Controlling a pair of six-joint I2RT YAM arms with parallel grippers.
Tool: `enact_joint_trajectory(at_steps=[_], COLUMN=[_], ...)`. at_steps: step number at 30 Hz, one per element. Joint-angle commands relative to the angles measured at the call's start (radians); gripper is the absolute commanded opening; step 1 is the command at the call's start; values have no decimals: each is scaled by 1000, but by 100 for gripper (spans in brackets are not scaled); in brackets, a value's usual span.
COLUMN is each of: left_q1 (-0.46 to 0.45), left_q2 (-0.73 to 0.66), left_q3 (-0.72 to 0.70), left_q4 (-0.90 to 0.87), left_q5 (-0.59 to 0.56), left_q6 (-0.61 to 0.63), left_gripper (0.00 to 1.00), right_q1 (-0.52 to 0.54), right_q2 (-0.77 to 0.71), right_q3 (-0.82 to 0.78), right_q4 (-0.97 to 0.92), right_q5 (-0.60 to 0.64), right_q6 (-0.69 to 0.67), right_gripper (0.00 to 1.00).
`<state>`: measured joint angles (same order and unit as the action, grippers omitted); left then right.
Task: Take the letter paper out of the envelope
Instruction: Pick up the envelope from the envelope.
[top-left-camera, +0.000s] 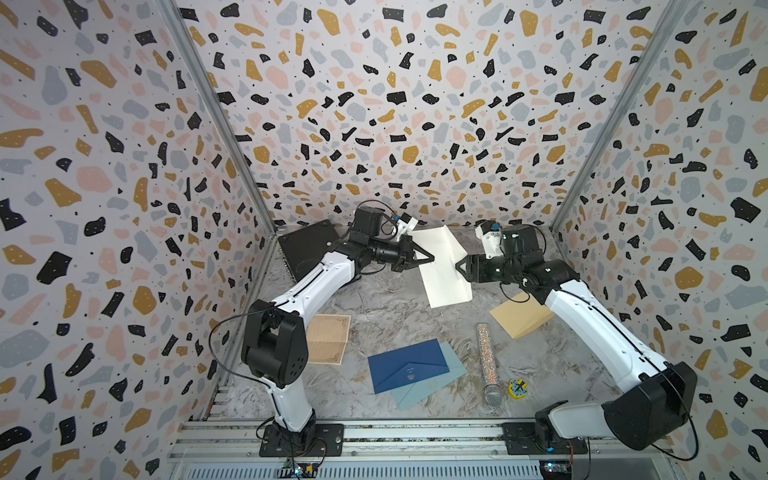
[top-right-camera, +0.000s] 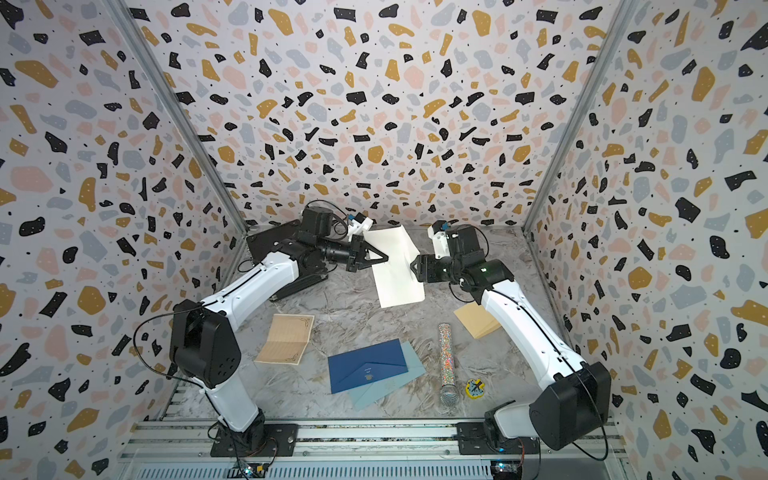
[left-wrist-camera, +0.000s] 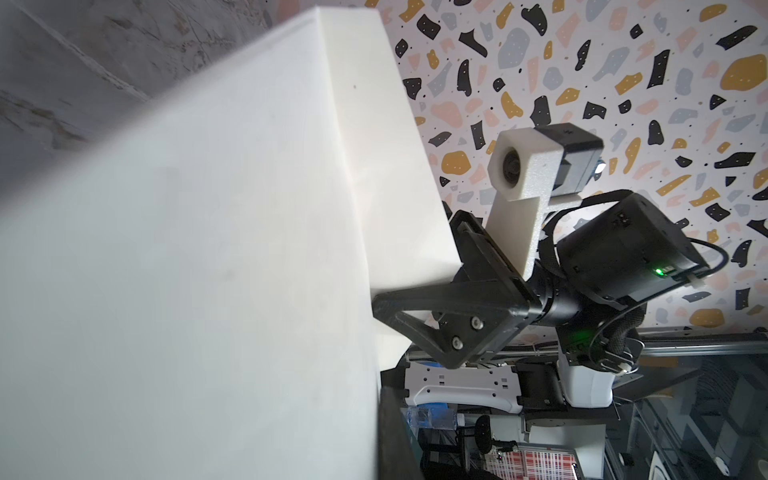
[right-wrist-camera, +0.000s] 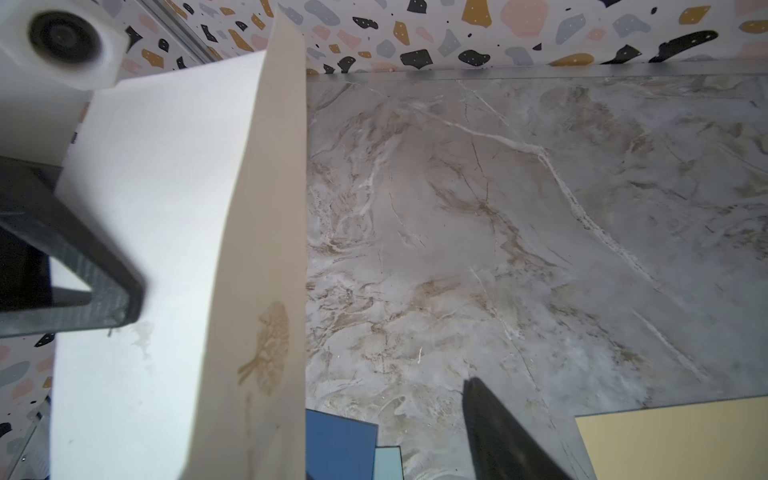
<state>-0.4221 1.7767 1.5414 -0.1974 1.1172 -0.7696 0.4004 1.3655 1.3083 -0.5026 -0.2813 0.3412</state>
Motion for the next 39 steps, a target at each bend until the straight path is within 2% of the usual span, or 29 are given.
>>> enact_joint_trajectory(at_steps=[1,5,11,15,21,26,32,37,39], left_q1=[0,11,20,25,25,41,47,47,51], left_q2=[-42,-43,-38,-27,-9,24,31,43,47], left_q3=[-18,-60,-92,-111,-123,-135,-133,-128,-124], left_q4=[118,280,421,565,707,947,960,955,937], left_q5=[61,93,138,165,188,201,203,205,200], left_q6=[-43,-172,-266,-371,-476,-671,-680,-676,-662], left_gripper=[0,0,0,0,0,0,0,0,0], right_q1=[-27,-66,-109,-140,-158,-162,-161,-161,-161], right_q2=[-39,-48,-41,-28,-25,-37,-35,-9,-19], right_q3=[-22,-54,-108,-155,-211,-252,-302,-330,-339], right_q4=[55,132,283,381,562,606,734,917,923], right_q5=[-94,-185,-346,-431,-498,-519,-573,-641,-640], right_q6=[65,134,249,334,456,484,575,730,739], right_gripper=[64,58,54,45,45,51,53,57,57])
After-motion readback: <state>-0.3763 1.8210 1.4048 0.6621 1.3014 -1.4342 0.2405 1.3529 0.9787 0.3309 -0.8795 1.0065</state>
